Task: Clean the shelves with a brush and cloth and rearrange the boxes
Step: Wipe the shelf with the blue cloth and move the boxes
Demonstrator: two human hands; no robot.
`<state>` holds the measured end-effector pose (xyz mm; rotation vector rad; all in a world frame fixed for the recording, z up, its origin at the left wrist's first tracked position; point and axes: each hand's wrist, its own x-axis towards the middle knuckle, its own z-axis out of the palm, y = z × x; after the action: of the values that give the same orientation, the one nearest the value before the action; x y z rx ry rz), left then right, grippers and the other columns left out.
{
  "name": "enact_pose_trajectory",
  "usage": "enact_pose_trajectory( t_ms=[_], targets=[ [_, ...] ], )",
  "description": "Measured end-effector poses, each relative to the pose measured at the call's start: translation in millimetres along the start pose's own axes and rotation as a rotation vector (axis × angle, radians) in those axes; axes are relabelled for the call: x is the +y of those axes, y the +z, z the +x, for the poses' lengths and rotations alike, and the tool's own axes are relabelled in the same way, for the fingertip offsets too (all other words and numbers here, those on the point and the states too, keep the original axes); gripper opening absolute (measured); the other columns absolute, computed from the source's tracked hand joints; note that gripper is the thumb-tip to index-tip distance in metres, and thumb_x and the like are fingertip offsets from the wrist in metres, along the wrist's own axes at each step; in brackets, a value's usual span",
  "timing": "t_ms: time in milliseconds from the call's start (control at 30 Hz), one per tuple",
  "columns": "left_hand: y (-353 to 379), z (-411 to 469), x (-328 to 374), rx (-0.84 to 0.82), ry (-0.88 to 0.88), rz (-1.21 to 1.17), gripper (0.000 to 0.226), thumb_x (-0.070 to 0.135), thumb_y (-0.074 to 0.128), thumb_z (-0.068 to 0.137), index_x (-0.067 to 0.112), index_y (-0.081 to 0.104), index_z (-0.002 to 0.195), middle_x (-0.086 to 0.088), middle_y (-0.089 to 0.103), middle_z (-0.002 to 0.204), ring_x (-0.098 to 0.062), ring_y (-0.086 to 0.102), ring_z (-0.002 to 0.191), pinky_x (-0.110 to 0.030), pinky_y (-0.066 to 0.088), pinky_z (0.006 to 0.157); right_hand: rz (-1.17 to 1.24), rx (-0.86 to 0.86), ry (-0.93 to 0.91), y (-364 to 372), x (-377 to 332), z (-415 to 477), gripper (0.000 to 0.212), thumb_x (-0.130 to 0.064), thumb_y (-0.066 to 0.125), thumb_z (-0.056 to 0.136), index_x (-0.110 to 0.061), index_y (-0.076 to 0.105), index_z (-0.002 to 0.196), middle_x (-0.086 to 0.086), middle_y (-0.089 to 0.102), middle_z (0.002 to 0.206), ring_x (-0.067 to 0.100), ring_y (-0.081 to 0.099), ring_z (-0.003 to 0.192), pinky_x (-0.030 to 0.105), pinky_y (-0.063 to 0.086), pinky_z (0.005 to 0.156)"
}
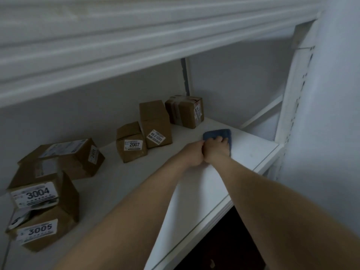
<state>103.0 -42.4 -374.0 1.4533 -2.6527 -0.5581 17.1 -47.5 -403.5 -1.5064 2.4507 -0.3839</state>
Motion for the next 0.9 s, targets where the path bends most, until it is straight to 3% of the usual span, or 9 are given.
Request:
enact_pose_trajectory(
  t_ms=[200,333,433,600,767,900],
  targets=[
    [12,19,9,-0.022,-0.031,0.082,0.052,0.017,0.044,0.098,0.006,0.029,0.147,-0.012,0.034,0.151,-0.027,0.038,0.135,-0.026,0.031,0.107,-0.016,0.006,0.208,-19,61,19,0.051,-0.02,0.033,0.103,-0.005,0.023,0.15,0.016,0.015,0.156,0.039,0.002,0.145,0.044,0.004,0.117],
    [6,17,7,-0.051,-0.026,0.048,0.047,0.016,0.04,0.1,0.005,0.032,0.145,-0.012,0.034,0.151,-0.026,0.036,0.136,-0.025,0.03,0.105,-0.074,-0.019,0.242,-21,65,15,0.056,-0.021,0.038,0.101,-0.003,0.02,0.15,0.018,0.013,0.156,0.041,0.002,0.145,0.045,0.002,0.117],
    [4,12,-10,0.028,-0.069,-0.054,0.045,0.011,0.044,0.098,0.005,0.039,0.142,-0.015,0.043,0.144,-0.027,0.042,0.131,-0.025,0.033,0.103,-0.083,-0.021,0.241,-14,46,5,0.055,-0.021,0.039,0.1,-0.006,0.022,0.15,0.016,0.016,0.155,0.043,0.003,0.144,0.047,0.003,0.117],
    [-3,-2,-54,0.258,-0.256,-0.098,0.037,0.008,0.044,0.096,0.007,0.052,0.132,-0.017,0.054,0.133,-0.029,0.05,0.123,-0.03,0.037,0.1,-0.015,-0.053,0.011,10,-26,-31,0.053,-0.022,0.039,0.099,-0.01,0.024,0.149,0.017,0.018,0.154,0.042,0.01,0.143,0.051,0.009,0.117],
    [-20,-25,-91,0.336,-0.408,-0.059,0.031,0.014,0.047,0.095,0.015,0.062,0.123,-0.012,0.061,0.126,-0.028,0.055,0.117,-0.032,0.042,0.095,0.067,-0.143,-0.324,33,-83,-70,0.058,-0.021,0.047,0.096,-0.014,0.024,0.149,0.017,0.023,0.15,0.037,0.021,0.139,0.046,0.015,0.117],
    [-24,-44,-88,0.306,-0.353,-0.052,0.031,0.011,0.046,0.096,0.016,0.065,0.12,-0.009,0.061,0.127,-0.026,0.054,0.117,-0.029,0.039,0.094,0.143,-0.212,-0.381,28,-85,-73,0.055,-0.016,0.044,0.098,-0.017,0.027,0.15,0.016,0.025,0.151,0.035,0.033,0.135,0.042,0.03,0.112]
  ],
)
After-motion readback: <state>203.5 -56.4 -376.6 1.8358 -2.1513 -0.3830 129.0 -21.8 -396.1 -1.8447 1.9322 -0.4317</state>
